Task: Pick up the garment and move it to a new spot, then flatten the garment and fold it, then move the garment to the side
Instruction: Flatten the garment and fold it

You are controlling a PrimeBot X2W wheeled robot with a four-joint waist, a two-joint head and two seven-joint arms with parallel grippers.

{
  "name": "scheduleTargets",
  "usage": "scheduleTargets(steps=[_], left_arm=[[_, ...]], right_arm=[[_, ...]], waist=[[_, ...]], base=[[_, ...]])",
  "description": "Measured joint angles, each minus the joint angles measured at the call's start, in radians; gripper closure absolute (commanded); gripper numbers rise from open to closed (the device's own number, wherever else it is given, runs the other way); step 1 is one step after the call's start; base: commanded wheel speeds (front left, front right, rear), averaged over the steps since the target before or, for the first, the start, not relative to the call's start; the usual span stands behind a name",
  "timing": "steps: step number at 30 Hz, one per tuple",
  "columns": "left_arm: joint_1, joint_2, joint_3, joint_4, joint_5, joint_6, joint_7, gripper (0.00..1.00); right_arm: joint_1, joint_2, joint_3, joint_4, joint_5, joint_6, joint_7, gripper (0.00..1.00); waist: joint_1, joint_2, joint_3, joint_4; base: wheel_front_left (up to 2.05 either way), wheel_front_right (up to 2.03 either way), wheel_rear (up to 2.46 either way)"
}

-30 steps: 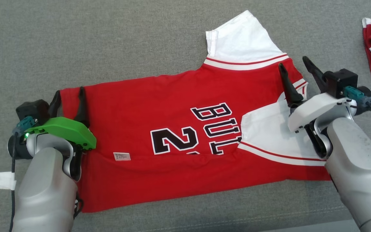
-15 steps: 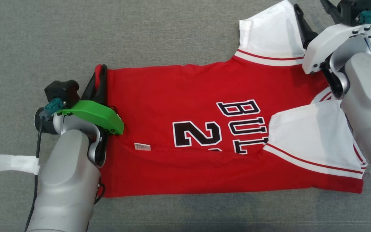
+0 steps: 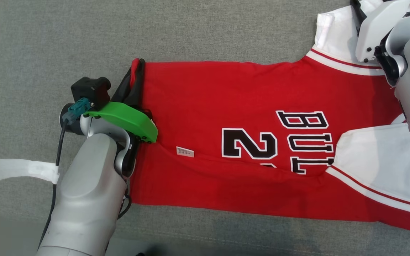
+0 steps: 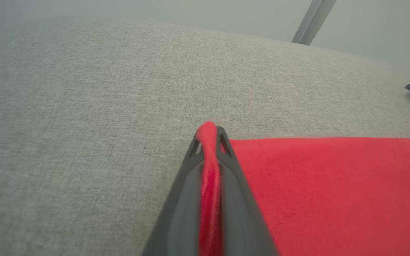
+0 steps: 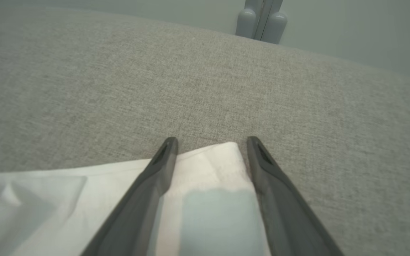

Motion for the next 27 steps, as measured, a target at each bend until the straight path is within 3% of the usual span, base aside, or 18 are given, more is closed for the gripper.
scheduleTargets(steps=[1,2,6,16,27], left_arm=[[0.000,0.000,-0.002,0.001,-0.002,0.000,0.000,1.00],[0.000,0.000,-0.001,0.004,-0.002,0.000,0.000,1.00],[0.000,0.000,0.013,0.015,0.000,0.000,0.000,1.00],[0.015,-0.001,0.073,0.027,0.045,0.000,0.000,1.00],[0.112,0.047,0.125,0.038,0.061,0.000,0.000,1.00]], right_arm=[[-0.002,0.002,-0.002,0.006,-0.001,0.000,0.000,0.18],[-0.003,0.009,0.001,0.016,-0.007,0.000,0.007,1.00],[-0.005,0.026,0.000,0.026,-0.006,0.001,-0.010,1.00],[0.009,0.059,-0.015,0.009,0.022,0.000,-0.192,1.00],[0.204,0.028,0.023,-0.196,0.174,0.000,-0.258,1.00]], waist=[[0.0000,0.0000,0.001,0.000],[0.0000,0.0000,0.000,-0.003],[0.0000,0.0000,-0.007,-0.020],[-0.0001,0.0000,-0.056,-0.059],[-0.0001,0.0000,-0.170,-0.126]], base=[[0.00,0.00,0.00],[0.00,0.00,0.00],[0.00,0.00,0.00],[0.00,0.00,0.00],[0.00,0.00,0.00]])
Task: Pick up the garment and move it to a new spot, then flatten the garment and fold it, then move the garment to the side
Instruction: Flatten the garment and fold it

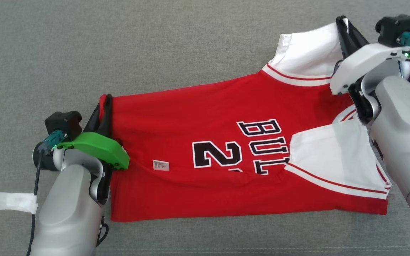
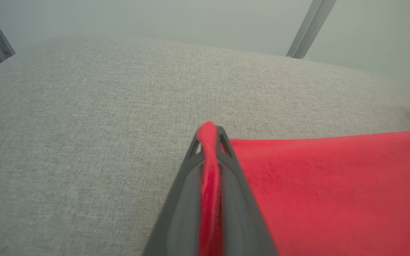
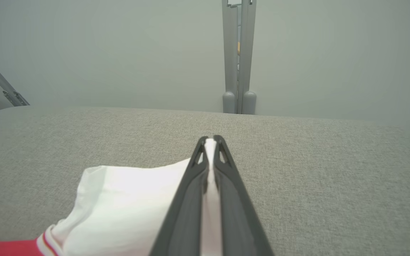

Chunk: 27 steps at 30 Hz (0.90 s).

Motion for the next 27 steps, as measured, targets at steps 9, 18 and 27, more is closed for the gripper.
scheduleTargets(steps=[9,18,27], left_arm=[[0.118,0.033,0.030,-0.015,0.007,0.000,0.000,1.00],[0.232,0.028,0.063,-0.030,0.013,0.000,0.000,1.00],[0.310,0.015,0.102,-0.035,0.026,0.000,0.000,1.00]], right_arm=[[0.263,-0.057,0.009,-0.237,0.080,0.000,-0.003,1.00],[0.501,-0.051,-0.040,-0.372,0.109,0.000,-0.004,1.00],[0.641,-0.023,-0.076,-0.424,0.092,0.000,-0.004,1.00]], waist=[[0.0000,0.0000,-0.102,-0.059],[-0.0001,0.0001,-0.196,-0.099],[-0.0001,0.0000,-0.245,-0.133]], base=[[0.00,0.00,0.00],[0.00,0.00,0.00],[0.00,0.00,0.00]])
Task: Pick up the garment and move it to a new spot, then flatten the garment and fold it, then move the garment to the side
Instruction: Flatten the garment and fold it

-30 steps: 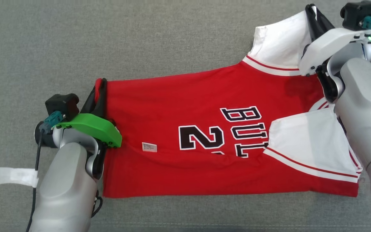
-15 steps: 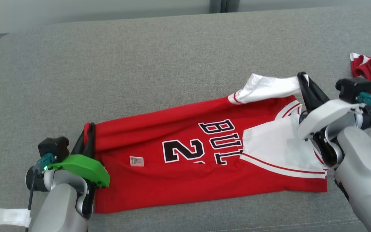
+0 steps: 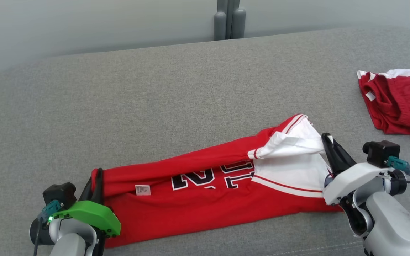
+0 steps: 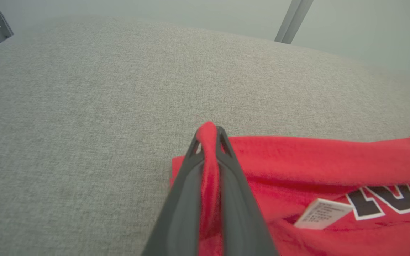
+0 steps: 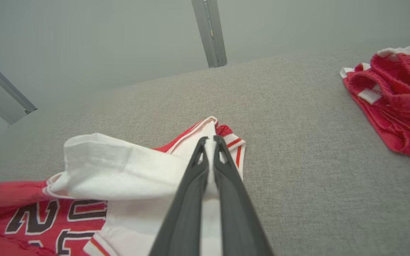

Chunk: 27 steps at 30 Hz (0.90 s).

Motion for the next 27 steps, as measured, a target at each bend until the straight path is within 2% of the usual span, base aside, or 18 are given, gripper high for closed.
scheduleTargets(steps=[12,13,14,15,19,23,27], left_arm=[[0.036,-0.020,0.030,0.011,0.028,0.000,0.000,1.00],[0.040,-0.022,0.035,0.011,0.032,0.000,0.000,0.80],[0.046,-0.025,0.044,0.008,0.040,0.000,0.000,0.27],[0.052,-0.026,0.053,0.002,0.053,0.000,0.000,0.00],[0.093,-0.035,0.104,-0.059,0.105,0.002,0.000,0.00],[0.153,-0.053,0.143,-0.156,0.153,0.012,0.000,0.00],[0.197,-0.063,0.160,-0.207,0.177,0.019,0.000,0.00]], right_arm=[[0.069,0.035,-0.028,0.030,-0.040,0.000,0.000,1.00],[0.069,0.037,-0.030,0.040,-0.047,0.000,0.000,1.00],[0.070,0.041,-0.036,0.054,-0.050,0.000,0.000,0.55],[0.072,0.046,-0.041,0.062,-0.051,0.000,0.000,0.00],[0.079,0.051,-0.111,0.042,-0.076,0.000,0.000,0.00],[0.098,0.057,-0.186,-0.003,-0.148,0.000,0.000,0.00],[0.119,0.081,-0.207,-0.018,-0.207,0.000,0.000,0.00]], waist=[[0.0000,0.0000,0.007,-0.015],[0.0000,0.0000,0.007,-0.014],[0.0000,0.0000,0.007,-0.013],[0.0000,0.0000,0.006,-0.011],[0.0000,0.0000,-0.002,-0.001],[0.0000,0.0000,-0.012,0.012],[0.0000,0.0000,-0.020,0.031]], base=[[0.00,0.00,0.00],[0.00,0.00,0.00],[0.00,0.00,0.00],[0.00,0.00,0.00],[0.00,0.00,0.00],[0.00,0.00,0.00],[0.00,0.00,0.00]])
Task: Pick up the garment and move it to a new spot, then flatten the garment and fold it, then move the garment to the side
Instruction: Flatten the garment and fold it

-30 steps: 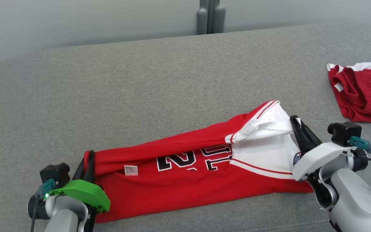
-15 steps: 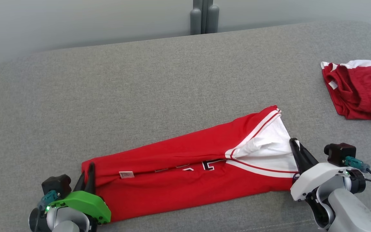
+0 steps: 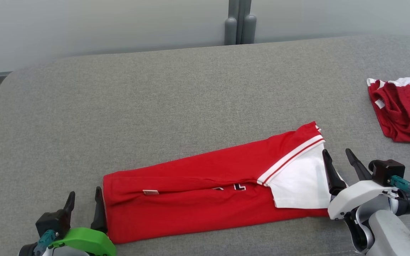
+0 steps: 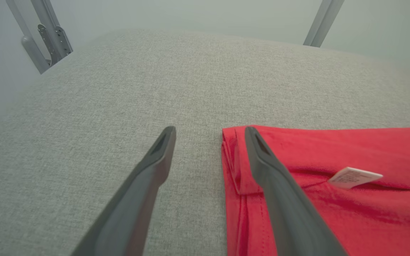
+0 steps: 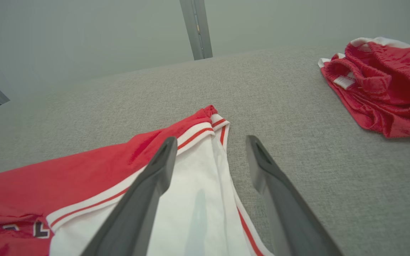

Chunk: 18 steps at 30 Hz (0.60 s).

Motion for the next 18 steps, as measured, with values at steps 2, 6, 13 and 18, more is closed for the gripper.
scheduleTargets(steps=[2,6,13,18], left_arm=[[0.008,0.002,-0.022,-0.019,-0.006,0.001,0.000,0.00],[0.012,-0.001,-0.044,-0.042,-0.020,0.007,0.000,0.00],[0.000,-0.001,-0.069,-0.071,-0.027,0.010,0.000,0.00],[-0.005,-0.001,-0.081,-0.072,-0.034,0.010,0.000,0.00]], right_arm=[[0.003,0.021,-0.006,0.002,-0.022,0.000,0.000,0.00],[-0.001,0.019,-0.014,0.038,-0.068,0.000,0.000,0.00],[-0.064,0.005,-0.066,0.140,-0.146,0.000,0.000,0.00],[-0.078,0.011,-0.084,0.205,-0.151,0.000,0.000,0.00]], waist=[[0.0000,0.0000,-0.004,0.016],[0.0000,0.0000,0.000,0.036],[0.0000,0.0000,0.041,0.066],[0.0000,0.0000,0.062,0.087]], base=[[0.00,0.00,0.00],[0.00,0.00,0.00],[0.00,0.00,0.00],[0.00,0.00,0.00]])
